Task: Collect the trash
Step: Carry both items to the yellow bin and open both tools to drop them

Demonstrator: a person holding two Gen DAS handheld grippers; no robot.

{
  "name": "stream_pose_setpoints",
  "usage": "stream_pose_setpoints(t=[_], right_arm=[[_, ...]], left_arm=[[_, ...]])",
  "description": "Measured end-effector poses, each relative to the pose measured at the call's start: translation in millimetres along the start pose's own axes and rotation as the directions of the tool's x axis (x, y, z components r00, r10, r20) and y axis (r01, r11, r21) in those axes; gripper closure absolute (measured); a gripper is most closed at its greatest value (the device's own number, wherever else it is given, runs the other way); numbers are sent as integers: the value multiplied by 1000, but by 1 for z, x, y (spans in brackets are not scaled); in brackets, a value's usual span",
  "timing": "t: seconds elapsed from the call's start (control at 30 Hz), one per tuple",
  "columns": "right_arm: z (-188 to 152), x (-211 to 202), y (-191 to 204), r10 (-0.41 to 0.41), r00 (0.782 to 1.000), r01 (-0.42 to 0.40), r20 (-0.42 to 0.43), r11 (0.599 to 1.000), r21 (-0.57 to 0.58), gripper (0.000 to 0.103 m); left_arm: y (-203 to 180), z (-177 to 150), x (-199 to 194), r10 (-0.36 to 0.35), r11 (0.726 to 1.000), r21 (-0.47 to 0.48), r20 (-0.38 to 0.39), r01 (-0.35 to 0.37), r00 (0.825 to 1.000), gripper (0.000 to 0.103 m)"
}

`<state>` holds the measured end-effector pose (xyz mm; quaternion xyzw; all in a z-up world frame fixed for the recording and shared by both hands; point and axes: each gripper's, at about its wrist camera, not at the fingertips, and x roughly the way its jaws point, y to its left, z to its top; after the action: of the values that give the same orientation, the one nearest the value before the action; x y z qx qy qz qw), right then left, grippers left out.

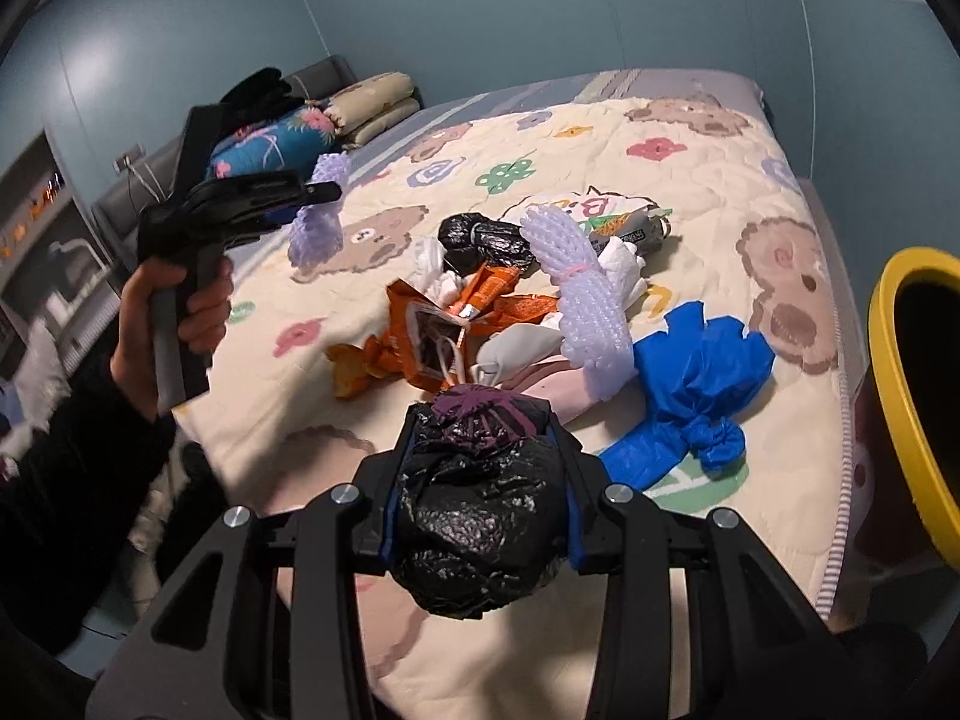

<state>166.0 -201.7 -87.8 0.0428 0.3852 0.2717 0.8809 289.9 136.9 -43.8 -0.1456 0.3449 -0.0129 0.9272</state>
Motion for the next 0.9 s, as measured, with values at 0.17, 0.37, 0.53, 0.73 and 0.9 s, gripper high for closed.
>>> stream_pose_setpoints(t=[0.17,0.37,0.53,0.73,0.9], right_arm=[[8,-27,-1,21,999,-23,31,998,61,65],[20,-76,-1,-65,987,60,145,997,41,65],[32,-116,-16,-166,961,154,220,985,73,65],[44,-165,-53,-266,920,230,287,961,152,65],[53,-195,-86,-334,888,273,317,936,221,65]], left_arm=[[-25,1,-29,-30,999,44,34,29,999,71],[-68,-3,-56,-78,991,112,49,72,996,71],[-112,-9,-71,-134,976,178,47,124,990,71],[-162,-14,-76,-218,948,239,17,207,976,71],[-202,-15,-70,-257,922,297,-9,248,966,71]])
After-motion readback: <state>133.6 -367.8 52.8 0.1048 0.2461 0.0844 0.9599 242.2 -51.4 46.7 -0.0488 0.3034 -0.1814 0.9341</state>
